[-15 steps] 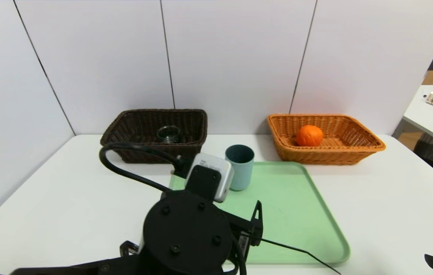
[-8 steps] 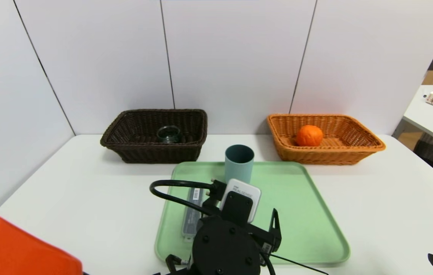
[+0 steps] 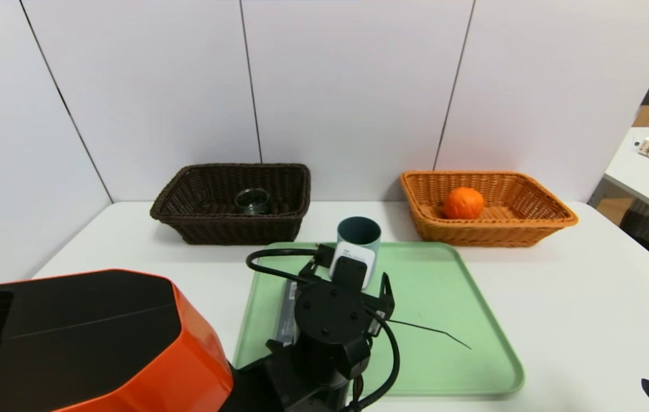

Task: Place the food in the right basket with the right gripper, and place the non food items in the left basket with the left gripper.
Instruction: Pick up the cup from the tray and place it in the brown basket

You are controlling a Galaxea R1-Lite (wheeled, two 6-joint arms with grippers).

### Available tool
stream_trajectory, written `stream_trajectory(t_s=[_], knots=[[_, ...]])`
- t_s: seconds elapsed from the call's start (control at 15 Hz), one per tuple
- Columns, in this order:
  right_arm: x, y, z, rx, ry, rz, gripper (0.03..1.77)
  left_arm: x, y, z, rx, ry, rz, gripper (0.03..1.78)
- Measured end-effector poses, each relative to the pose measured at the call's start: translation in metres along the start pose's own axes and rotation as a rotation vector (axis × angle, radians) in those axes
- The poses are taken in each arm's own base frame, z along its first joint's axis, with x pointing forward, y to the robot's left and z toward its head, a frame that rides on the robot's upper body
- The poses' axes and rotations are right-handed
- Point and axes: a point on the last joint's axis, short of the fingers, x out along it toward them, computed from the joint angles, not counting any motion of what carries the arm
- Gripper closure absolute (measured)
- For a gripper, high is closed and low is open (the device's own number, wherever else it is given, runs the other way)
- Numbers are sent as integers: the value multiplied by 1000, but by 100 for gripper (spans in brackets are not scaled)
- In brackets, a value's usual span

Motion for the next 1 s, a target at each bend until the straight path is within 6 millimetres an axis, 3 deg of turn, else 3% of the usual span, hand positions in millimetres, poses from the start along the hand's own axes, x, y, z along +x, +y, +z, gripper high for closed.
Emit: stream_trajectory(t_s=[0.33, 1.0], knots=[[2, -1, 1, -19, 5, 1, 10, 10, -3, -10, 8, 12, 12, 12], [3, 0, 0, -19, 15, 3, 10, 36, -5, -2, 12, -23, 47, 12]])
